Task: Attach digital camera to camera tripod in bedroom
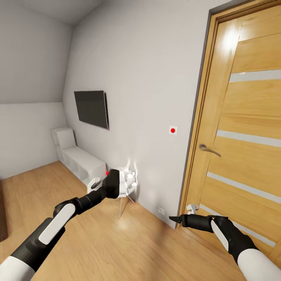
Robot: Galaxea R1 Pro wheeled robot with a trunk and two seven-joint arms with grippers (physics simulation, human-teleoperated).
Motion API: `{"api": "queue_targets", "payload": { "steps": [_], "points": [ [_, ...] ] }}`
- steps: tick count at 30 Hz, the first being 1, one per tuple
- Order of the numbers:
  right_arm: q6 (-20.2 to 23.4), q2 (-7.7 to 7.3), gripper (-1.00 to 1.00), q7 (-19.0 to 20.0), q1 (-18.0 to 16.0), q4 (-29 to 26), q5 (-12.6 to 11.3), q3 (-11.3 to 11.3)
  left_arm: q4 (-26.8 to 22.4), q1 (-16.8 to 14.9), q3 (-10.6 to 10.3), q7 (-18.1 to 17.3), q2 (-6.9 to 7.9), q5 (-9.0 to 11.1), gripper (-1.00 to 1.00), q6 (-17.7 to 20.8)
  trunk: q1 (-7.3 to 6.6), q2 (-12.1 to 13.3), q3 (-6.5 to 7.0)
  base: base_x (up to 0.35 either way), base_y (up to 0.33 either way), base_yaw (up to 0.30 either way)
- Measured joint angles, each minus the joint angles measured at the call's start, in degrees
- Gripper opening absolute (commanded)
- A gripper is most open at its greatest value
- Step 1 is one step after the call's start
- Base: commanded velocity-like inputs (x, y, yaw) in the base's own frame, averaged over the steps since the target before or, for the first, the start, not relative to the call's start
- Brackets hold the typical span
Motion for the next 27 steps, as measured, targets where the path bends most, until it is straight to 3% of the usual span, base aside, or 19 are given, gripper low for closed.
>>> {"api": "queue_targets", "payload": {
  "steps": [6, 9, 13, 16, 20, 21, 23, 27],
  "points": [
    [-0.13, -0.24, 1.0, -0.17, -0.01, 4.98, 0.11, -0.15, 0.85, 0.0, -0.05, 4.27, -1.04, -0.15, -1.0, 0.06, -1.32, 2.41, 1.08, 0.0, 0.0, 0.0],
    [-0.28, -0.57, 1.0, -0.66, -0.01, 9.98, 0.14, -0.17, 5.03, 0.01, -0.22, 5.12, -1.11, -0.19, -1.0, -0.08, -1.98, 3.63, 1.62, 0.0, 0.0, 0.0],
    [-2.34, -1.9, 1.0, -1.75, 0.0, 17.76, 0.24, -0.06, 14.58, 0.02, -0.31, 5.09, -1.47, -0.28, -1.0, -0.17, -2.86, 5.25, 2.33, 0.0, 0.0, 0.0],
    [-6.67, -2.37, 1.0, -2.74, 0.01, 24.1, 0.42, 0.07, 22.61, 0.02, -0.32, 4.68, -1.91, -0.4, -1.0, -0.22, -3.52, 6.45, 2.87, 0.0, 0.0, 0.0],
    [-12.95, -2.57, 1.0, -3.76, 0.07, 31.35, 0.67, 0.16, 29.78, 0.02, -0.33, 4.29, -2.73, -0.28, -1.0, -0.27, -4.4, 8.05, 3.59, 0.0, 0.0, 0.0],
    [-15.98, -2.62, 1.0, -4.23, -0.04, 33.38, 0.73, 0.17, 32.72, 0.02, -0.34, 4.18, -3.23, -0.38, -1.0, -0.25, -4.62, 8.45, 3.77, 0.0, 0.0, 0.0],
    [-19.36, -2.67, 1.0, -5.29, -0.11, 34.94, 0.76, 0.17, 36.4, 0.02, -0.32, 4.1, -3.92, -0.42, -1.0, -0.21, -5.06, 9.25, 4.13, 0.0, 0.0, 0.0],
    [-22.04, -2.63, 1.0, -8.86, -0.08, 36.06, 0.81, 0.26, 41.07, 0.09, -0.67, 4.08, -5.11, -0.69, -1.0, -0.23, -5.94, 10.83, 4.82, 0.0, 0.0, 0.0]
  ]
}}
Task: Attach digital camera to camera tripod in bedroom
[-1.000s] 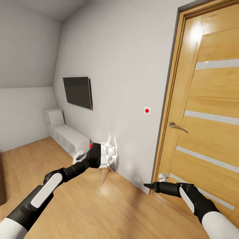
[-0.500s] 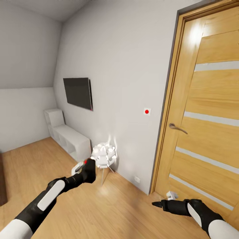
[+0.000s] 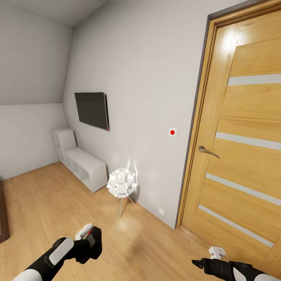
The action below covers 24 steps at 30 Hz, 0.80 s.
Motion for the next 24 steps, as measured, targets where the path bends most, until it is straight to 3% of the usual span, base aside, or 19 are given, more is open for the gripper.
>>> {"api": "queue_targets", "payload": {
  "steps": [1, 3, 6, 8, 12, 17, 21, 24],
  "points": [
    [-1.02, 0.26, 1.0, -5.69, 0.48, 0.44, 0.04, 0.08, 3.48, 0.19, -1.69, -0.01, -1.39, -2.01, -1.0, -0.22, -0.22, 0.39, 0.16, 0.0, 0.0, 0.0],
    [-1.23, 0.41, 1.0, -8.35, 1.18, 0.52, 0.03, 0.04, 5.12, 0.21, -2.36, -0.02, -2.14, -3.54, -1.0, -0.8, -0.65, 1.16, 0.49, 0.0, 0.0, 0.0],
    [-1.44, 0.7, 1.0, -12.98, 3.21, 0.6, 0.04, 0.04, 9.03, 0.26, -3.14, -0.01, -4.39, -5.8, -1.0, -3.94, -1.31, 2.35, 1.02, 0.0, 0.0, 0.0],
    [-1.6, 0.8, 1.0, -17.57, 6.17, 0.66, 0.08, 0.14, 16.55, 0.32, -3.51, 0.02, -8.05, -8.37, -1.0, -8.97, -1.75, 3.15, 1.36, 0.0, 0.0, 0.0],
    [-1.76, 0.86, 1.0, -20.69, 9.09, 0.66, 0.01, 0.05, 24.63, 0.29, -3.61, 0.09, -11.48, -12.02, -1.0, -13.37, -2.63, 4.76, 2.08, 0.0, 0.0, 0.0],
    [-2.16, 0.92, 1.0, -23.02, 11.43, 0.66, -0.01, 0.01, 28.53, 2.42, -3.37, 0.1, -13.38, -16.35, -1.0, -17.5, -3.3, 5.98, 2.63, 0.0, 0.0, 0.0],
    [-2.88, 1.34, 1.0, -24.83, 12.75, 0.66, -0.04, 0.0, 29.23, 5.66, -3.41, 0.17, -13.81, -17.9, -1.0, -18.97, -3.3, 5.98, 2.63, 0.0, 0.0, 0.0],
    [-3.61, 2.72, 1.0, -26.68, 13.96, 0.65, -0.06, -0.01, 29.52, 7.81, -3.48, 0.19, -13.99, -18.6, -1.0, -19.57, -3.29, 5.98, 2.64, 0.0, 0.0, 0.0]
  ]
}}
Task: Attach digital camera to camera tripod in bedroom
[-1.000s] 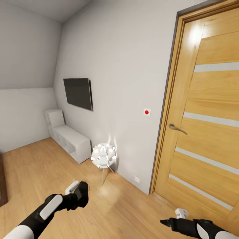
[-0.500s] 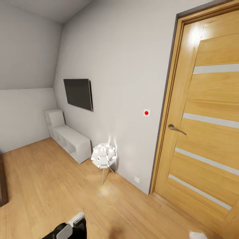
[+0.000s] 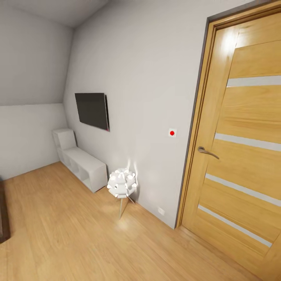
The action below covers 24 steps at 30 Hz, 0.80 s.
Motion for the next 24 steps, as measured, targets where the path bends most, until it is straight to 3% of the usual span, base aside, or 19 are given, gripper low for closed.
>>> {"api": "queue_targets", "payload": {
  "steps": [4, 8, 14, 24],
  "points": [
    [-0.39, 1.67, 1.0, -1.93, 0.85, -0.01, -0.01, 0.0, 0.17, 2.26, 0.16, 0.03, 0.01, -0.21, -1.0, -0.33, 0.0, 0.0, -0.01, 0.0, 0.0, 0.0],
    [-0.5, 2.39, 1.0, -2.97, 1.88, -0.01, 0.03, -0.01, 0.23, 5.24, 0.08, 0.03, 0.29, -0.31, -1.0, -1.24, 0.0, 0.0, -0.01, 0.0, 0.0, 0.0],
    [-0.48, 2.68, 1.0, -3.31, 3.36, -0.01, 0.43, -0.01, 0.28, 8.45, 0.02, 0.03, 0.69, -0.22, -1.0, -4.39, 0.0, 0.0, 0.0, 0.0, 0.0, 0.0],
    [-0.67, 2.65, 1.0, -3.56, 3.62, -0.02, 1.35, -0.01, 0.27, 9.4, -0.03, 0.09, 1.15, -0.22, -1.0, -5.48, 0.0, 0.0, 0.01, 0.0, 0.0, 0.0]
  ]
}}
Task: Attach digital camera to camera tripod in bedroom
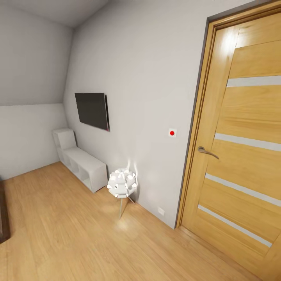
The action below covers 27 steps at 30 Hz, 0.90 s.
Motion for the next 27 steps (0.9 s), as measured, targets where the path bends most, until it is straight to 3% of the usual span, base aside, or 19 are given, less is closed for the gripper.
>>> {"api": "queue_targets", "payload": {
  "steps": [2, 5, 27],
  "points": [
    [0.0, 0.0, 1.0, -0.03, 0.01, 0.0, 0.03, 0.0, 0.02, 0.04, -0.03, 0.04, 1.23, -0.02, -1.0, -0.04, 0.0, 0.0, 0.0, 0.0, 0.0, 0.0],
    [0.02, 0.0, 1.0, -0.04, 0.01, 0.0, 0.04, 0.0, 0.0, 0.05, -0.04, 0.05, 1.72, 0.04, -1.0, -0.02, 0.0, 0.0, 0.0, 0.0, 0.0, 0.0],
    [-2.6, 0.13, 1.0, -0.06, 0.01, -0.06, -0.38, -0.23, -0.07, 0.05, -0.08, -0.2, 1.61, -0.14, -1.0, -1.08, 0.0, 0.0, 0.0, 0.0, 0.0, 0.028]
  ]
}}
